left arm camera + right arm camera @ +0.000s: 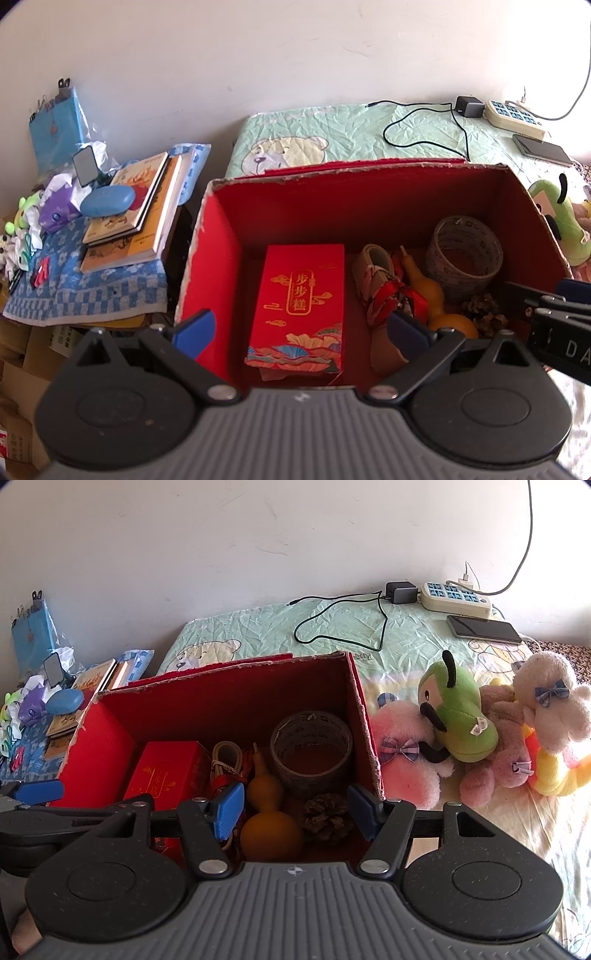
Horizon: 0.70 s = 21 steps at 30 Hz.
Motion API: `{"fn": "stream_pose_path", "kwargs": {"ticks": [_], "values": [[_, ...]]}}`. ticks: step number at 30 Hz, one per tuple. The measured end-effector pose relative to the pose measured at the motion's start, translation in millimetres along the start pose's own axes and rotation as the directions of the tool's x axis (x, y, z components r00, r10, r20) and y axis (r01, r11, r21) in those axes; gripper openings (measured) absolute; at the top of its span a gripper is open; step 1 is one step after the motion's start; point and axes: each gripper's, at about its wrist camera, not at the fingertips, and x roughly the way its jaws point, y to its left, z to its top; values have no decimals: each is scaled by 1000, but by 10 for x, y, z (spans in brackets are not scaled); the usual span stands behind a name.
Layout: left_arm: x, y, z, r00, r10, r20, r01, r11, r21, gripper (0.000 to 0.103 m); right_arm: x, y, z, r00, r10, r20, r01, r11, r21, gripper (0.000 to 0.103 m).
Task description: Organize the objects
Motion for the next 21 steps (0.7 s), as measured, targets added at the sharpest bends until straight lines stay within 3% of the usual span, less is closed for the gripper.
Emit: {"fn": "stream_pose_path", "kwargs": {"ticks": [21], "values": [[25, 39, -13, 1000, 2, -1, -2, 1000, -3, 99, 14, -8, -8, 1000, 14, -5, -14, 1000, -5, 60]]}}
